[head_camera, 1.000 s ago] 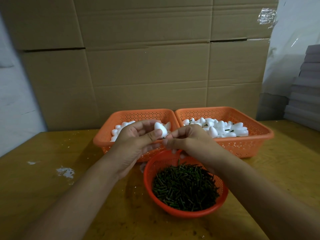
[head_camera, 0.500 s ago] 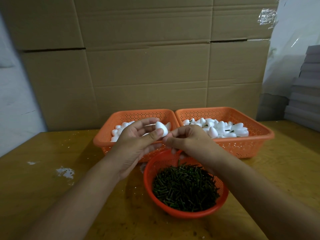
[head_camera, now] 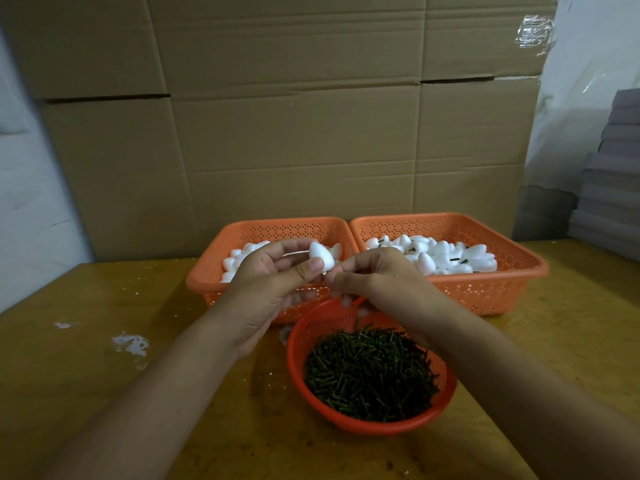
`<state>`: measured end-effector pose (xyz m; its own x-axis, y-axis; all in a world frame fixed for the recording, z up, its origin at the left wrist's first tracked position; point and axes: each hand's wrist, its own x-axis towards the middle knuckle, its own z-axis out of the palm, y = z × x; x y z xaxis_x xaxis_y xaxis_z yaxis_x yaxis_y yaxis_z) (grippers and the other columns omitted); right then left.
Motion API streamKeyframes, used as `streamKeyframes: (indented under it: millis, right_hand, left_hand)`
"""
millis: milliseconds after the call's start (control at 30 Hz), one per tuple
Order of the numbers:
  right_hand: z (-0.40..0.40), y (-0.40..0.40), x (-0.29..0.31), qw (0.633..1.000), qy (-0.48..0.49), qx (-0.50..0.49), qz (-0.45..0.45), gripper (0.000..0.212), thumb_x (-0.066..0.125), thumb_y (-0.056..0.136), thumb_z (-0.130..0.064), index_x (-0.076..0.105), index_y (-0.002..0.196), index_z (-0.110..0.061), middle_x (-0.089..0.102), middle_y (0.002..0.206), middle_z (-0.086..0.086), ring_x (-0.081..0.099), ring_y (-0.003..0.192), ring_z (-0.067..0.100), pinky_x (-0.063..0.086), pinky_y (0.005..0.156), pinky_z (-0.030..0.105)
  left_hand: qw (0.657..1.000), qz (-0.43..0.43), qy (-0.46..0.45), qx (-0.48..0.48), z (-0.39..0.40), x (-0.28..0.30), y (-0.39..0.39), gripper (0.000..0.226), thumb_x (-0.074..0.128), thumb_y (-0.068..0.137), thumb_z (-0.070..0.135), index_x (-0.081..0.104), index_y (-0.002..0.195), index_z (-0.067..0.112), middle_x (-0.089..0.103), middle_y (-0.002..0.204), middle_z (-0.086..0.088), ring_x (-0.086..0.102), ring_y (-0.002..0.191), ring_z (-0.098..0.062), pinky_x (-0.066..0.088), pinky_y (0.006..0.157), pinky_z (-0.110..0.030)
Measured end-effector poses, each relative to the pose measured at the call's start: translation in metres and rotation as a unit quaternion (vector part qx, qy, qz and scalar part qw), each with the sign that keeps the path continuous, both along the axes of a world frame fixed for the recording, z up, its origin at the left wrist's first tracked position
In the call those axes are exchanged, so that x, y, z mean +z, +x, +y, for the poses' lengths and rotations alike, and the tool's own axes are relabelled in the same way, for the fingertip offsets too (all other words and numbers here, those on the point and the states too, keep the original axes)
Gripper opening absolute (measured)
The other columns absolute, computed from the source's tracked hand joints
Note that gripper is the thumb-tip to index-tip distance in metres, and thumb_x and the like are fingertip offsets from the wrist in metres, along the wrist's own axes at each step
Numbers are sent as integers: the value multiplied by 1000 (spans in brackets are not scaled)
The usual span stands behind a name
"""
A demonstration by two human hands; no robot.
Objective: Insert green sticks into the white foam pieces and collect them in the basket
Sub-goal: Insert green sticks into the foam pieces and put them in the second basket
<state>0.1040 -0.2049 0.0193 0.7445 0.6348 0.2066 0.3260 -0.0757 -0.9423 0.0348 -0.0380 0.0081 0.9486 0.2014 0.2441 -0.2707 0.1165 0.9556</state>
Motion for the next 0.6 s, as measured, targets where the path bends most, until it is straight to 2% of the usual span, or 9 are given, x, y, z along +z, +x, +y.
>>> streamKeyframes:
  millis: [167,300,467,533,600]
  right_hand:
    - [0,2,-1,1000,5,-11,-12,11,70,91,-17,74,81,-13,67,64,-5,59,58,3,46,48,17]
    - [1,5,-3,1000,12,-18,-18,10,70,90,-17,75,83,-13,69,73,5,60,60,5,47,49,18]
    - [3,9,-7,998,13,-43,-35,10,72,89,-17,76,82,-10,65,60,0,58,55,6,46,48,20]
    - [1,13,-7,996,16,-74,-45,16,71,89,-17,74,76,-8,64,58,-1,56,54,9,44,49,22]
    - [-4,22,-5,987,4,-149,-61,25,69,89,-19,72,67,-8,64,55,1,54,51,11,42,51,26]
  left_hand:
    - [1000,1,0,17,-2,1,0,48,79,69,27,66,113,18,77,102,-2,73,84,-10,57,66,-22]
    - [1000,0,-1,22,-3,0,1,48,80,68,26,67,113,17,77,102,-4,72,82,-11,57,66,-23]
    - [1000,0,-7,24,-5,0,1,48,80,69,22,66,115,15,77,104,-3,72,83,-10,57,66,-23]
    - [999,2,-1,42,-3,0,1,49,80,70,25,66,116,17,76,105,-2,72,84,-10,57,67,-23]
    - [997,3,10,76,1,0,2,37,78,80,24,67,115,19,76,102,1,71,85,-8,58,68,-23]
